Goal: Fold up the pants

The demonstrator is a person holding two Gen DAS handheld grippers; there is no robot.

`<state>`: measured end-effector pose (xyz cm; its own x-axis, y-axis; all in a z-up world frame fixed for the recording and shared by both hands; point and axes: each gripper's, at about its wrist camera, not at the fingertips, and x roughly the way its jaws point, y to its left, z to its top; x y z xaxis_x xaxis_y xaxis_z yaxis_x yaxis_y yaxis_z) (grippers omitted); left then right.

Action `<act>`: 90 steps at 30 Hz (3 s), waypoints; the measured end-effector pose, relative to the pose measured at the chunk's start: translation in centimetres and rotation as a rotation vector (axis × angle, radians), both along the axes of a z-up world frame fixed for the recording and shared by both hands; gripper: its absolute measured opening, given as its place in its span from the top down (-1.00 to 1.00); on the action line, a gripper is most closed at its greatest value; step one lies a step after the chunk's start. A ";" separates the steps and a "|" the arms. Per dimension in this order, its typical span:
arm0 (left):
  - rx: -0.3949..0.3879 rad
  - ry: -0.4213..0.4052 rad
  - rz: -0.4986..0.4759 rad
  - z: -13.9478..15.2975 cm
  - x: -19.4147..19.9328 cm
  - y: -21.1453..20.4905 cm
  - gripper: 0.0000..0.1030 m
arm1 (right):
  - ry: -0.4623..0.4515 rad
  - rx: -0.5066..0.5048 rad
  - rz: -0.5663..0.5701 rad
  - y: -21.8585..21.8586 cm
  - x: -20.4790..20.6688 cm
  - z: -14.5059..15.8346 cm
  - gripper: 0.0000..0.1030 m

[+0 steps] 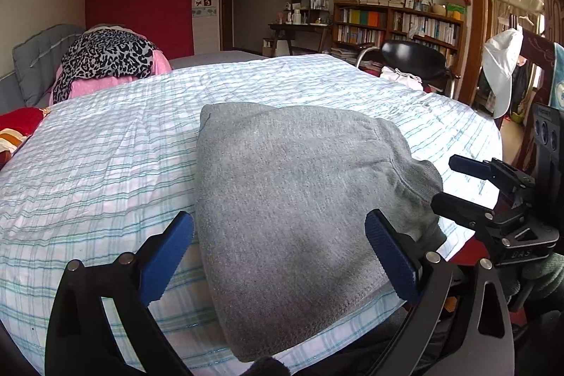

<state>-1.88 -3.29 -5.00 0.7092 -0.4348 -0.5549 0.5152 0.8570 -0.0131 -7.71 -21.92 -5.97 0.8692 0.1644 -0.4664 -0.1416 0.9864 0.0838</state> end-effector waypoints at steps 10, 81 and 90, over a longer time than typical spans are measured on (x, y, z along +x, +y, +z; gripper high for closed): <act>-0.013 0.059 0.086 -0.6 0.9 1.1 -0.90 | -0.012 0.013 -0.049 0.1 0.1 0.4 -0.94; -0.275 0.457 -0.184 0.1 11.2 0.8 0.29 | 0.210 0.356 0.142 -2.9 11.0 -0.3 0.26; -0.247 0.361 -0.281 4.1 13.6 -5.0 0.28 | 0.049 0.307 0.058 -7.6 10.8 4.3 0.26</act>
<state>11.70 -8.25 -0.95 0.3283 -0.7301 -0.5993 0.6506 0.6348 -0.4169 3.08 -29.52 -1.71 0.8320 0.3527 -0.4281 -0.1857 0.9044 0.3842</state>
